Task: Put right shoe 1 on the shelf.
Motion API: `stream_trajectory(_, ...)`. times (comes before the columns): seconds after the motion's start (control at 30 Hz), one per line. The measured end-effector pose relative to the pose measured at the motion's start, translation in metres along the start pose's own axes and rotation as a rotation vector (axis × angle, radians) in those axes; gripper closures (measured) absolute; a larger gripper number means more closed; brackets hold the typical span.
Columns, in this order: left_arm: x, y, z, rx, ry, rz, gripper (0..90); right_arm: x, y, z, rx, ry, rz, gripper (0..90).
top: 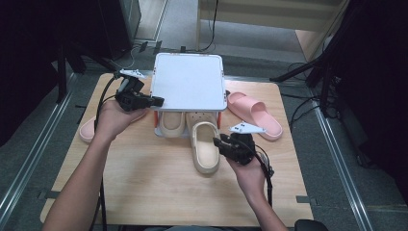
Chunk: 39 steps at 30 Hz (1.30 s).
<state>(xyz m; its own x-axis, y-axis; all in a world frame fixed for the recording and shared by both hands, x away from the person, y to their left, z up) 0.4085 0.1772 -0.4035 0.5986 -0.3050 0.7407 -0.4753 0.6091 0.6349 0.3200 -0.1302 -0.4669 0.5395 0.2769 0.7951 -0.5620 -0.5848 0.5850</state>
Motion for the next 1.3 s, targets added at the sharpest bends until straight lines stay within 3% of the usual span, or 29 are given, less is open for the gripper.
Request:
stream_trajectory(0.17, 0.0, 0.0, 0.0, 0.004, -0.002, -0.001, 89.1, -0.021, 0.01, -0.01, 0.085, -0.014, -0.001, 81.6)
stream_trajectory(0.27, 0.0, 0.0, 0.0, 0.004, -0.002, -0.001, 89.1, -0.039, 0.015, -0.015, 0.085, 0.0, 0.009, 89.4)
stream_trajectory(0.47, 0.0, 0.0, 0.0, 0.003, -0.002, 0.0, 89.1, -0.061, 0.019, -0.022, 0.099, -0.013, 0.003, 90.0)
stream_trajectory(0.6, 0.0, 0.0, 0.0, 0.003, -0.006, -0.001, 89.1, -0.078, 0.016, -0.027, 0.11, -0.009, -0.049, 90.0)
stream_trajectory(0.73, 0.0, 0.0, 0.0, 0.0, 0.001, 0.001, 89.1, -0.092, 0.007, -0.029, 0.129, -0.044, -0.114, 90.0)
stream_trajectory(0.93, 0.0, 0.0, 0.0, -0.002, 0.003, 0.0, 89.2, -0.092, -0.004, -0.03, 0.122, -0.027, -0.13, 90.0)
stream_trajectory(1.07, 0.0, 0.0, 0.0, -0.003, 0.004, 0.002, 89.1, -0.084, -0.011, -0.03, 0.108, 0.013, -0.113, 90.0)
stream_trajectory(1.13, -0.001, 0.0, 0.0, 0.0, 0.003, 0.004, 89.1, -0.075, -0.015, -0.032, 0.099, 0.06, -0.1, 90.0)
stream_trajectory(1.3, -0.002, 0.0, 0.0, 0.001, 0.005, 0.01, 89.2, -0.06, -0.019, -0.032, 0.092, 0.09, -0.072, 90.0)
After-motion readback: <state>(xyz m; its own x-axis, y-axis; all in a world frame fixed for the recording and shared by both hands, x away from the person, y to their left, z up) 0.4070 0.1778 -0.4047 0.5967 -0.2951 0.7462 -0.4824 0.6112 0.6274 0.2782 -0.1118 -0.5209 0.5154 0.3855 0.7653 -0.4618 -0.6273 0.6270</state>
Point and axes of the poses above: each handheld gripper's, and its own axes: y roughly backward along the jaws, x roughly out of its top, z roughly to its right, the point moved 3 cm from there along -y, roughly forward along the jaws, and after that the axes turned 3 degrees about x, right-handed, at the moved point
